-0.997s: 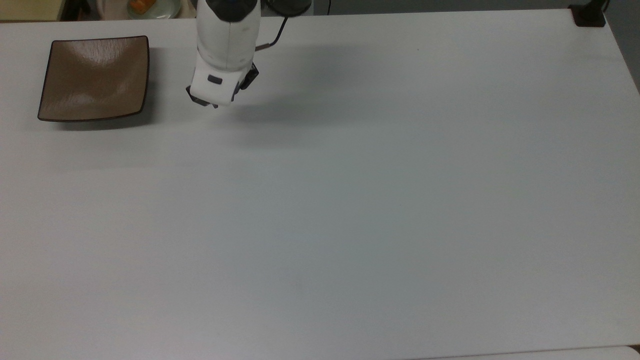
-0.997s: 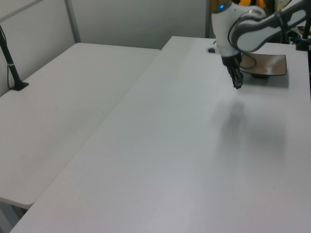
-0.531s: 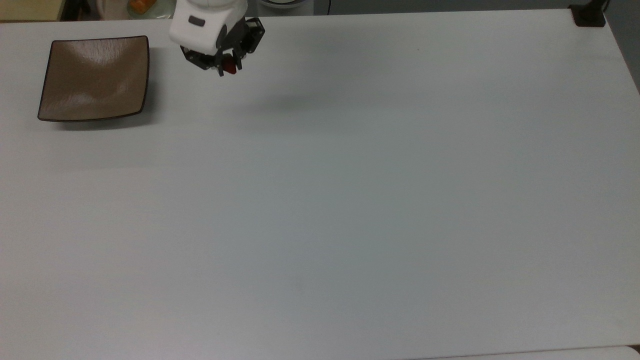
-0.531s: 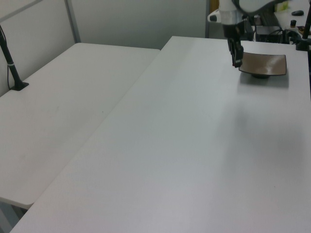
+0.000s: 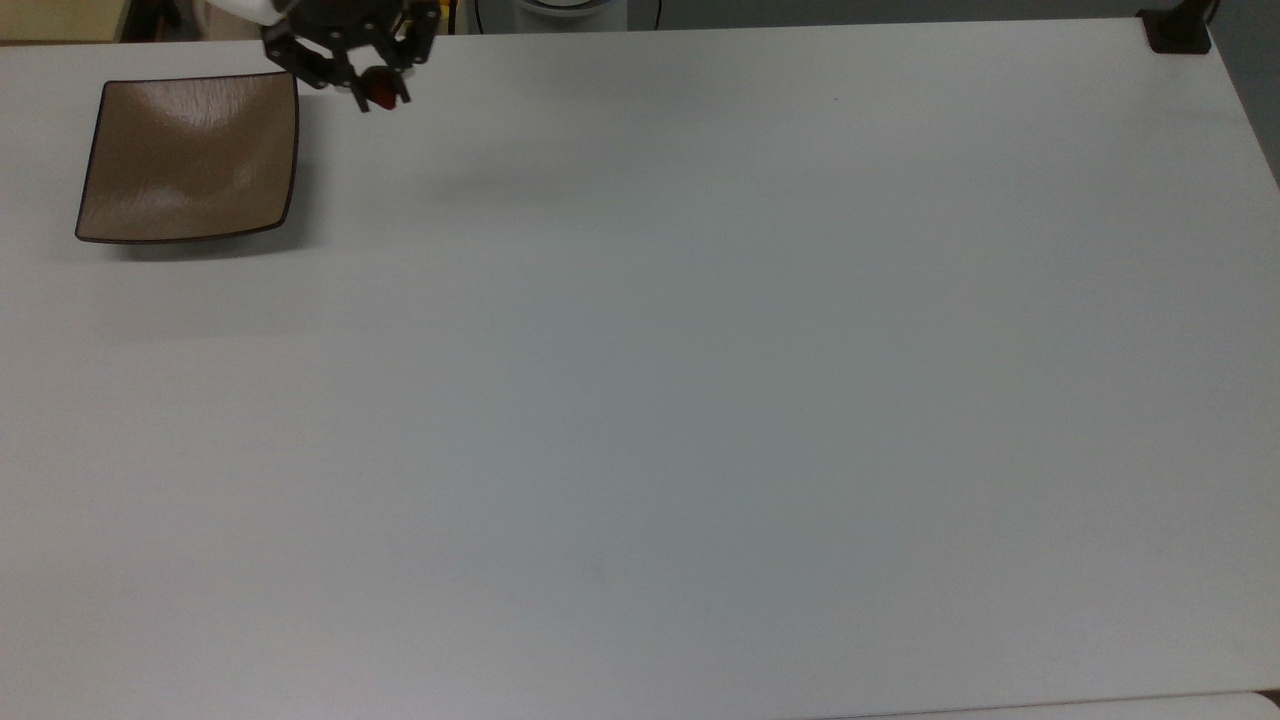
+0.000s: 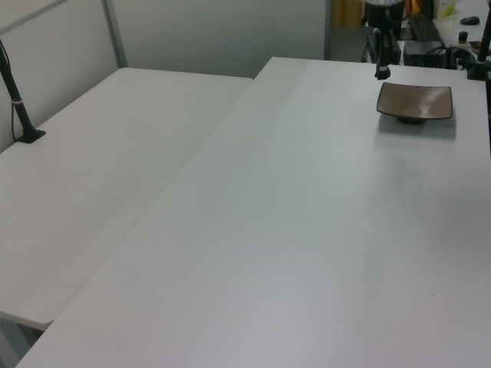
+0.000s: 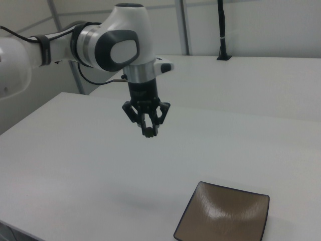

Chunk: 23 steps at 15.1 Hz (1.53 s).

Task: Strawberries on a ceramic plate
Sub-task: 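Lift the strawberry and carry it over the brown square plate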

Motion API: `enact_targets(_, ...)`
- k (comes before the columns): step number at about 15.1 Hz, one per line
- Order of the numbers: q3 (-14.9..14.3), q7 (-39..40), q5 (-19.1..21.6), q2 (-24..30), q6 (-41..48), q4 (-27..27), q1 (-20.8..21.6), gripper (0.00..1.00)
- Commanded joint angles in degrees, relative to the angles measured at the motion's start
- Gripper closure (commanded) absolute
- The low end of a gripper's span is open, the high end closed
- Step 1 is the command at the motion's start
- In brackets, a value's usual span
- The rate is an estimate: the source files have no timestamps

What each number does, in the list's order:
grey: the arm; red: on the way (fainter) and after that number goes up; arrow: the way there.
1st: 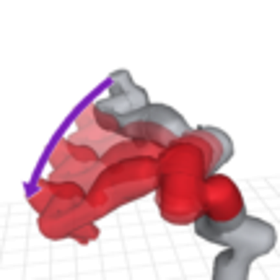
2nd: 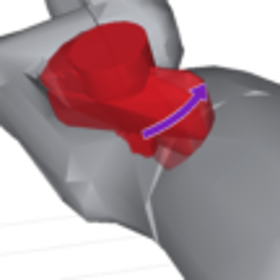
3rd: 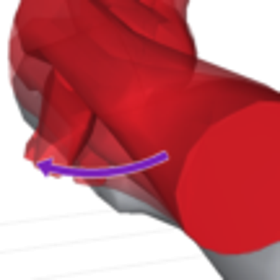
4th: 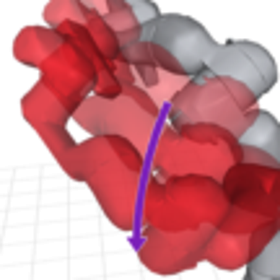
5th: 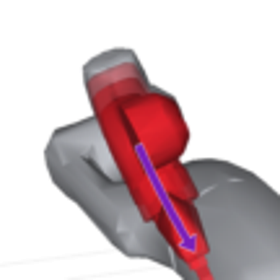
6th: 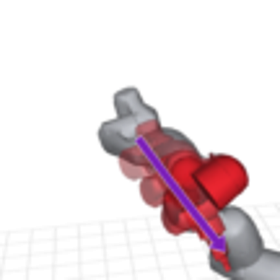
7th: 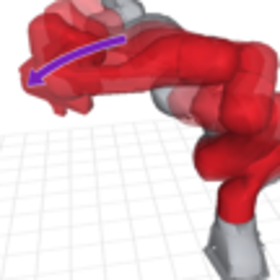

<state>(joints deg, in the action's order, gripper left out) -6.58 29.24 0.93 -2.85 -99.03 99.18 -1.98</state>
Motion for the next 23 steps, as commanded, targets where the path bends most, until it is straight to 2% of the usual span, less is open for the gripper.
enact_targets(1, -3.7, 5.1, 1.4, -0.2, 0.0, 0.0, -1.5, 0.93)
enact_targets(4, -8.0, 9.2, 1.4, -1.5, -1.3, 0.7, -1.7, 0.93)
enact_targets(7, -10.0, 11.1, 1.4, -3.5, -7.6, 3.1, -2.1, 0.93)
enact_targets(10, -10.6, 14.8, 1.4, -4.6, -12.2, 5.8, -3.9, 0.93)
enact_targets(12, -12.0, 17.7, 1.4, -5.4, -14.3, 7.5, -4.1, 0.93)
enact_targets(17, -12.7, 18.3, 1.4, -8.9, -21.7, 10.3, -4.4, 0.93)
enact_targets(23, -13.5, 25.8, 0.9, -10.6, -22.5, 12.0, -5.8, 0.93)
